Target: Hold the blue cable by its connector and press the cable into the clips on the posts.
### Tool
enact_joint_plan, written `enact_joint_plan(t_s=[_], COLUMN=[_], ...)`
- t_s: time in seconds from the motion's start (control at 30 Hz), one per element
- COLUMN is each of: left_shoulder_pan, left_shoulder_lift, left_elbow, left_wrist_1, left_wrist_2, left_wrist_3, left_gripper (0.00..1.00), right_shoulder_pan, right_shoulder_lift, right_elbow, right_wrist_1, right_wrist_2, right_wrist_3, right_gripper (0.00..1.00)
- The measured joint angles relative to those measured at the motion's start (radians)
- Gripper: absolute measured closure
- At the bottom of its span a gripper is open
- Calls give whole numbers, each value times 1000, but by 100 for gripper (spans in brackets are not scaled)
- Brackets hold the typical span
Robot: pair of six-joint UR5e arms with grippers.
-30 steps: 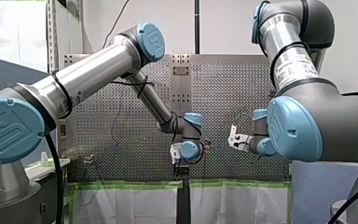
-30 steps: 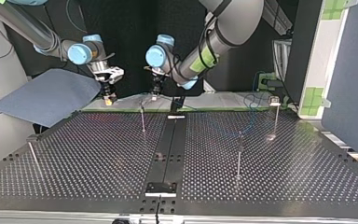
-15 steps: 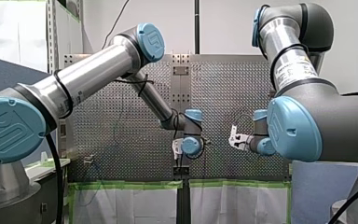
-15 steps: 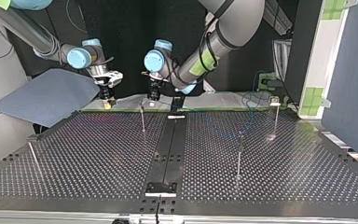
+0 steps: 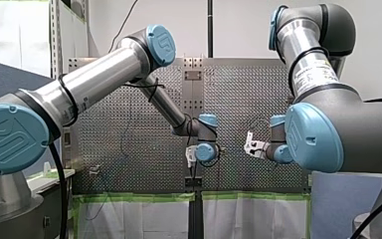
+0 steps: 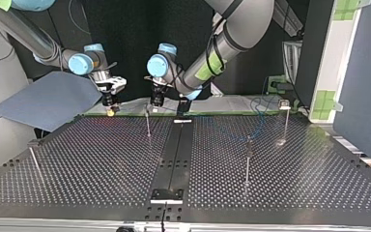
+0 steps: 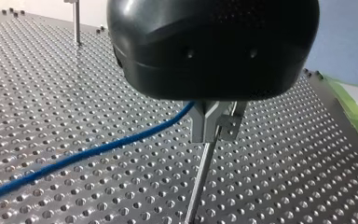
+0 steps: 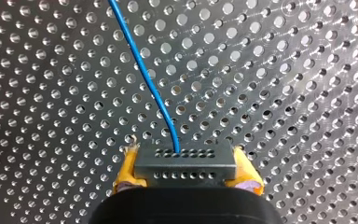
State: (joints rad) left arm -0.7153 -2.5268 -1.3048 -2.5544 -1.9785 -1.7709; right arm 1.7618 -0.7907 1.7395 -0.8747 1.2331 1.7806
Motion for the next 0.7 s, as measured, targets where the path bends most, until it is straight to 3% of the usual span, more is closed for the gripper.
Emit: enact_joint_plan(t_s=[0.37, 0.7], left_shoulder_pan=[-6, 1], left_shoulder_lift=[-9, -40], left_elbow=[4, 57], left_wrist_1=[-9, -40], left_wrist_2=[5, 14], left_wrist_3=[-13, -14], left_gripper=[100, 100], right_shoulder_pan=[7, 5], right_shoulder_lift=[4, 30], right_elbow=[-4, -15], right_wrist_1=[7, 5], right_wrist_2=[0, 0], right_wrist_3=[-8, -11], right_gripper=[100, 100])
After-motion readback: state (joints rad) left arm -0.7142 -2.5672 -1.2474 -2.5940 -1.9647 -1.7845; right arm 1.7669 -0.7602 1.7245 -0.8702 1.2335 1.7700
